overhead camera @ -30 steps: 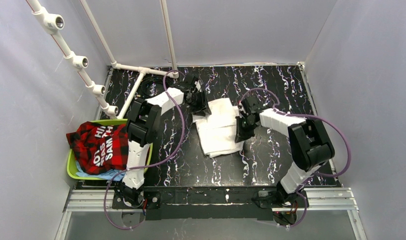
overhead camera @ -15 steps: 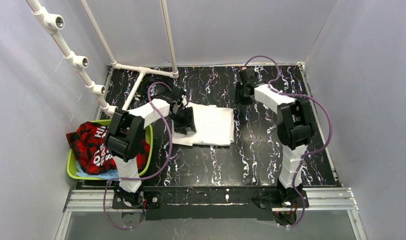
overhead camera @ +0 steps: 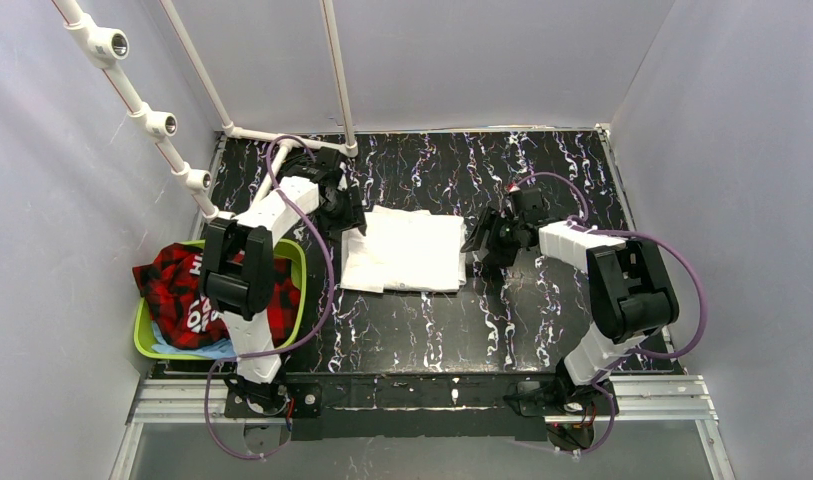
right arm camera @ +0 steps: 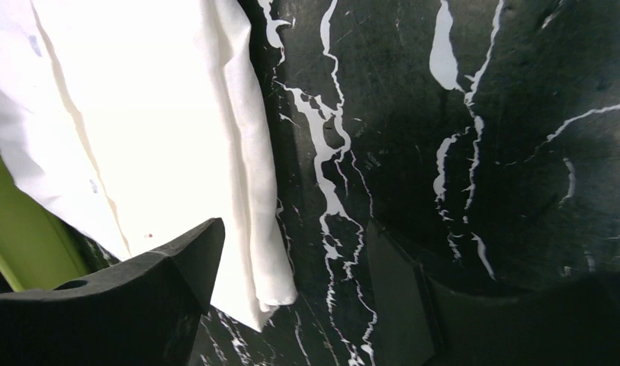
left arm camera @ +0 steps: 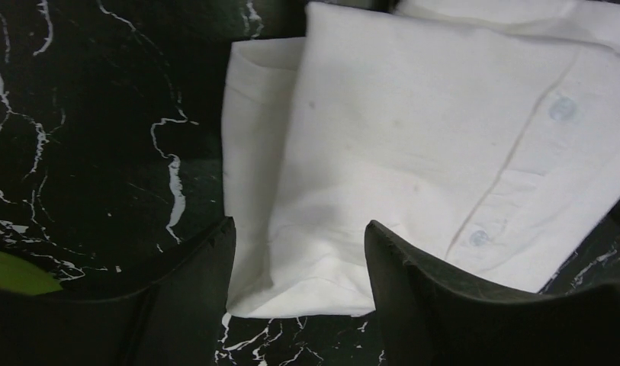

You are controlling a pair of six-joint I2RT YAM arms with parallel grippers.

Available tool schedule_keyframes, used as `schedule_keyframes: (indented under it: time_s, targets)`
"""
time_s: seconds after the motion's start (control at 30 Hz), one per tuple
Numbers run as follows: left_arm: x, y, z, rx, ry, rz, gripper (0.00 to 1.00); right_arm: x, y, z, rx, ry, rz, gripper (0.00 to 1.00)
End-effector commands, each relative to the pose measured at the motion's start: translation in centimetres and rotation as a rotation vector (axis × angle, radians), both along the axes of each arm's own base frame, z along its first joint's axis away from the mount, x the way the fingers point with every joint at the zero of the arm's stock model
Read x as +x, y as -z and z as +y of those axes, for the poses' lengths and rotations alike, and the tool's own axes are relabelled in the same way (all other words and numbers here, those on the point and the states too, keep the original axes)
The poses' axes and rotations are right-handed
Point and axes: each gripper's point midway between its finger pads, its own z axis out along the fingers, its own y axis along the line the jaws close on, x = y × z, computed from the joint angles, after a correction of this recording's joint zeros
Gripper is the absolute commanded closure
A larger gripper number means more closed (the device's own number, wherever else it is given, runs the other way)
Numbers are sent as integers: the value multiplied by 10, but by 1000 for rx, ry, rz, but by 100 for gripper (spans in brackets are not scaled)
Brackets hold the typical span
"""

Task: Set up the pet bed

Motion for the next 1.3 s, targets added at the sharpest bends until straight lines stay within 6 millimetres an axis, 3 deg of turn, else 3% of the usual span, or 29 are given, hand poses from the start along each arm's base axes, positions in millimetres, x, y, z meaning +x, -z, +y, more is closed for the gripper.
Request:
schedule_keyframes:
  time_s: [0.0, 0.2, 0.33, 0.6, 0.83, 1.03, 1.1, 1.2, 1.27]
  targets:
    - [-14, 23, 24, 97, -45, 94, 42, 4, -12, 24, 107, -5, -25, 27]
    - [-28, 50, 30, 126, -48, 179, 56, 6, 7, 21, 57, 19, 17, 37]
    - [-35, 64, 37, 138, -50, 210, 71, 2, 26, 24, 10, 13, 54, 43]
    - [-45, 80, 47, 153, -65, 252, 93, -2, 46, 51, 3, -65, 67, 46]
    - [-51, 86, 48, 149, -70, 272, 94, -12, 63, 78, 83, -181, 111, 53]
    - [-47, 78, 48, 121, -100, 252, 91, -8, 51, 104, 192, -221, 80, 77]
    - [-43, 71, 47, 104, -106, 232, 89, -2, 46, 108, 202, -225, 65, 82]
    - [-39, 64, 45, 88, -105, 221, 88, 4, 40, 113, 213, -236, 47, 98]
    - [-34, 56, 44, 77, -108, 209, 84, 11, 38, 108, 180, -223, 31, 99]
